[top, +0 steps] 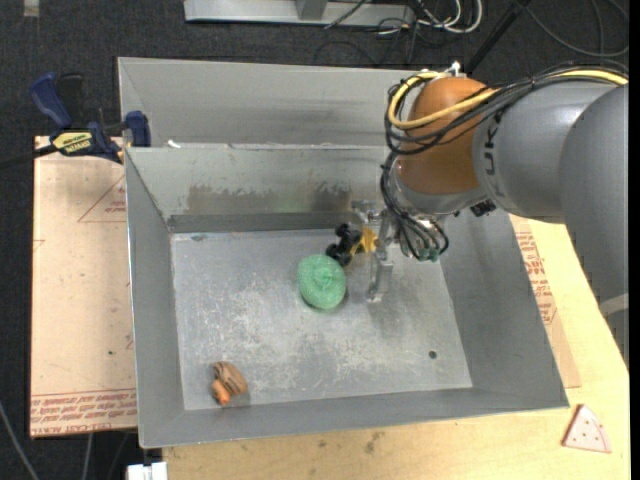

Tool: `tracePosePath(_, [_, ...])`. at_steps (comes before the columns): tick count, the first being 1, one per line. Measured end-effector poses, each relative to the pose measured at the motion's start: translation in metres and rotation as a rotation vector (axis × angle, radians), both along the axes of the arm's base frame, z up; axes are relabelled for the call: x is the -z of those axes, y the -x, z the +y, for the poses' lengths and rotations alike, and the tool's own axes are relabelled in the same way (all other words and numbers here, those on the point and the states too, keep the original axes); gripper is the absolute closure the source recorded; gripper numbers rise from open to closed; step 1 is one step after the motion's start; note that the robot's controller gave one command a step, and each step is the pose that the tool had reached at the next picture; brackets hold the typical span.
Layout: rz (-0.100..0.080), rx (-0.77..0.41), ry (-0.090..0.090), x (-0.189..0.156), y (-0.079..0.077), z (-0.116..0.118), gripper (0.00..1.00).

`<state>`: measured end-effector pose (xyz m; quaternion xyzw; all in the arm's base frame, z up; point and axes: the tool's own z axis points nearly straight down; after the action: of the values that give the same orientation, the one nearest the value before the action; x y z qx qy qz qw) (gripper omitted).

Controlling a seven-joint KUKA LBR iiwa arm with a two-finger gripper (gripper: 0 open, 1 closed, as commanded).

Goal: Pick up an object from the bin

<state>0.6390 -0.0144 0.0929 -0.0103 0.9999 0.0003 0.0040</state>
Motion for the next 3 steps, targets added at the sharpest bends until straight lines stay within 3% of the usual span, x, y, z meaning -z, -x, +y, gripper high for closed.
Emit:
tracePosePath(1, [0.008,-0.015,-0.003,0.011,-0.004,0.032,0.00])
tracePosePath(2, [0.005,0.168,-0.001,-0.009,0.001,0.050,0.00])
tracePosePath(3, [0.005,0.109,-0.001,0.018,0.004,0.062,0.00])
